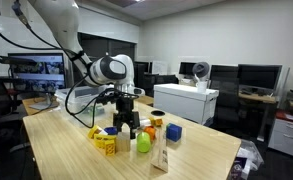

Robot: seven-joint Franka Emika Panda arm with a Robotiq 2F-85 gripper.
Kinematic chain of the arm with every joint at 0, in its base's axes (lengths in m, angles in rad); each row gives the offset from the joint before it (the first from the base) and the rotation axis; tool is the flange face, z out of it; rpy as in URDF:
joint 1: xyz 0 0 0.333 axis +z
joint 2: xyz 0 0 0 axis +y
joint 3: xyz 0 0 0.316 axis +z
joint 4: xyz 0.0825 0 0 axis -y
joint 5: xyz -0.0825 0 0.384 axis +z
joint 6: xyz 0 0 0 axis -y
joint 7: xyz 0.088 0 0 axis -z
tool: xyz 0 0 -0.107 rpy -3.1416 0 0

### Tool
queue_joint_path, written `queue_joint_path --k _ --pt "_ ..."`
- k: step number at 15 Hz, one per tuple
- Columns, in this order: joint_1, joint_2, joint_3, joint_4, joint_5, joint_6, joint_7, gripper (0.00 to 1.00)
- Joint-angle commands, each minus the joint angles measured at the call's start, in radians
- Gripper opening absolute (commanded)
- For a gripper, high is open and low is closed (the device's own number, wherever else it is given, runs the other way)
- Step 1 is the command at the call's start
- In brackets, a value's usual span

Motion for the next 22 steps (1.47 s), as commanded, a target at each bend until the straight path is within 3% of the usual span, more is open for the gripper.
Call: queue_joint_path --k 1,2,3,5,9,14,16,22 --pt "0.009 -0.022 -0.011 -0.035 -0.006 -0.012 0.029 1.0" --pt "0.009 -0.028 -0.014 -0.044 -0.009 -0.017 0.033 1.0" --pt "0.009 -0.037 -0.018 -0.055 -0.011 -0.021 0.033 0.75" --pt "0.009 -0.057 -0.021 -0.073 -0.012 -0.039 0.029 0.67" --pt "0.005 -0.111 -0.028 -0.106 -0.022 -0.078 0.026 0.36" --pt "0.008 -0.205 0.016 -0.052 0.05 -0.087 0.006 0.36" --pt "0.029 -0.275 0.079 -0.007 0.155 -0.083 -0.013 0.36" --pt "0.122 -0.417 0.21 -0.01 0.351 -0.061 -0.069 0.36"
